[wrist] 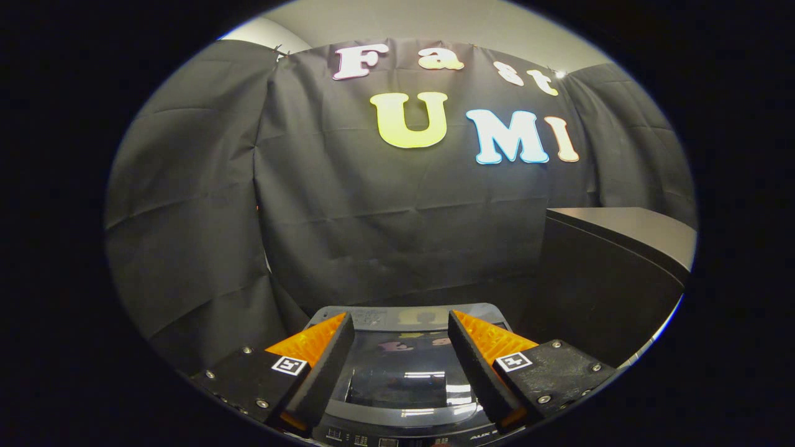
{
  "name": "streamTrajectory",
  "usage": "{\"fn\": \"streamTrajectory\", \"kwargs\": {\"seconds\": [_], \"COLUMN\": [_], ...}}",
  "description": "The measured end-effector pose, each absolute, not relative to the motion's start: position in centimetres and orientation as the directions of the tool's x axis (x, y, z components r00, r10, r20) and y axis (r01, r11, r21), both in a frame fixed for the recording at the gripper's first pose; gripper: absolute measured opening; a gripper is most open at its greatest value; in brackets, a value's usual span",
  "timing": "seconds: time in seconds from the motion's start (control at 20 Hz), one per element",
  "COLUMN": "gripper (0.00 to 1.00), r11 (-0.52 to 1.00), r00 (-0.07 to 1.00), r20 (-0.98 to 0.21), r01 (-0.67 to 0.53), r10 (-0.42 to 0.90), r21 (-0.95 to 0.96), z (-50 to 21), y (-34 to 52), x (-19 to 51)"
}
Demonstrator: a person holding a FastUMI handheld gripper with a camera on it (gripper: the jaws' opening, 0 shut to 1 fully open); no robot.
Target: Put the clothes into the washing machine and then close the washing machine lid.
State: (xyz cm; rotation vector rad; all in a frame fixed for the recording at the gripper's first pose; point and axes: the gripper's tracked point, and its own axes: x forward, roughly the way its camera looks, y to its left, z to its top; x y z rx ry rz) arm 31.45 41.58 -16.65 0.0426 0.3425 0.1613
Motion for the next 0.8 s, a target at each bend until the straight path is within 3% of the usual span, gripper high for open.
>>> {"fn": "streamTrajectory", "kwargs": {"seconds": [0.45,0.8], "gripper": [0.96,0.96], "r11": [0.983,0.988], "r00": [0.965,0.978], "r20": [-0.185,-0.141], "r01": [-0.175,-0.148], "r10": [0.183,0.152], "r21": [0.059,0.038], "z": [-5.9,-2.1], "y": [34.2,24.7], "x": [27.2,23.1]}}
